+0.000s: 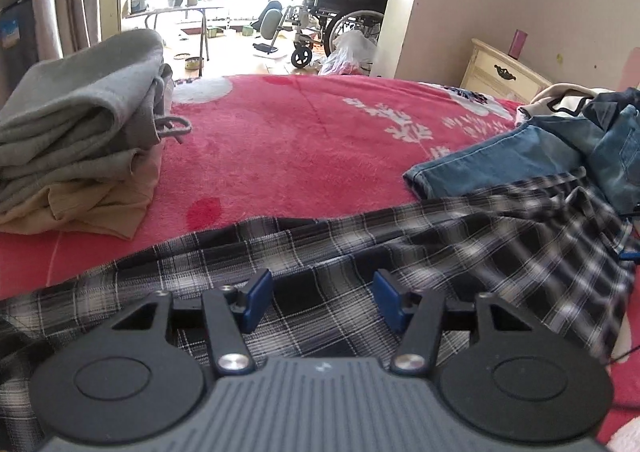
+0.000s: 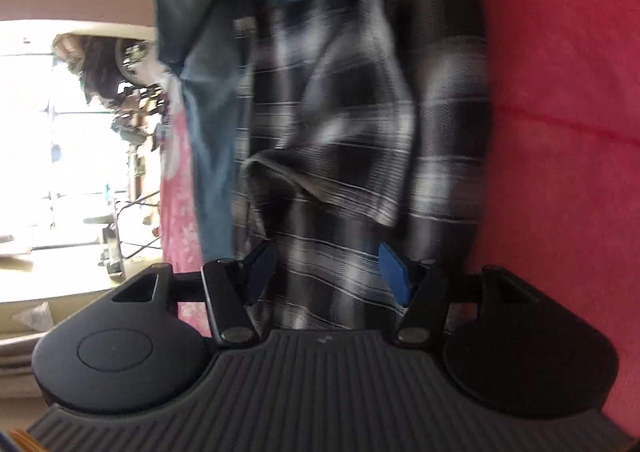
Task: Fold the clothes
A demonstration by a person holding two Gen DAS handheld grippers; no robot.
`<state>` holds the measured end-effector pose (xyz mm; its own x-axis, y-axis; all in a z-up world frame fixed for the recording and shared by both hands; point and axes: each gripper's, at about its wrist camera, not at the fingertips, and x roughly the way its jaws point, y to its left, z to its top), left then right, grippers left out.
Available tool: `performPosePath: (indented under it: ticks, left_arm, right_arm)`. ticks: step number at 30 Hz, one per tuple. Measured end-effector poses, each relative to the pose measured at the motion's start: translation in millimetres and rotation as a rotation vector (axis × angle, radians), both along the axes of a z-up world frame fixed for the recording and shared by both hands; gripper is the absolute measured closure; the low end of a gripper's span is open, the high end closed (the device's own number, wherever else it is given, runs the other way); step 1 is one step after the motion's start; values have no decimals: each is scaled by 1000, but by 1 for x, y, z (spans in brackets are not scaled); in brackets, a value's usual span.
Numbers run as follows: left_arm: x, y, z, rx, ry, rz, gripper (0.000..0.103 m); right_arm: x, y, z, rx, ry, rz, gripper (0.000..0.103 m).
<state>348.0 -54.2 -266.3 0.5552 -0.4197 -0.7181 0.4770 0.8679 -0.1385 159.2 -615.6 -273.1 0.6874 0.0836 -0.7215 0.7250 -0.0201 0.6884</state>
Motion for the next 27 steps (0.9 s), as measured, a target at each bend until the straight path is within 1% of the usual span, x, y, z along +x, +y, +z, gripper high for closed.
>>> performPosePath:
  ticks: [3,5,6,7,8,9,10,12,15,19,24,27]
  left_arm:
    - [1,4,-6,-6,15,13,46]
    - [1,5,-8,-8,22,19,46]
    - [1,6,-9,-8,22,21,46]
    - [1,7,-9,-6,17,25,46]
    - [1,7,-9,-4,11,29,46]
    - [1,8,-9,-2,5,34,46]
    - [1,8,-9,0,-1,38,46]
    - [4,9,-10,4,-3,49,46]
    - [9,9,-12,11,-4,65,48]
    - [14,11,-15,17,-6,86,48]
    - [21,12,-22,29,1,113,48]
    - [24,13,-25,32,7,123,49]
  right_arm:
    - [10,-4,-13,22,5,-5,45]
    - [15,-8,-23,40,4,-29,46]
    - [16,-10,-24,31,-6,-48,47]
    - [17,-13,-24,18,-18,-67,55]
    - [18,-17,-21,-16,-27,-73,63]
    - [20,-23,-16,-55,-36,-77,78]
    - [21,-28,-12,-94,-44,-81,87]
    - [27,-40,-5,-153,-57,-87,95]
    - [44,-59,9,-260,-68,-71,98]
    - [72,-78,26,-358,-92,-31,99]
    - [105,-105,35,-437,-76,7,100]
    - [118,-116,31,-448,-57,4,100]
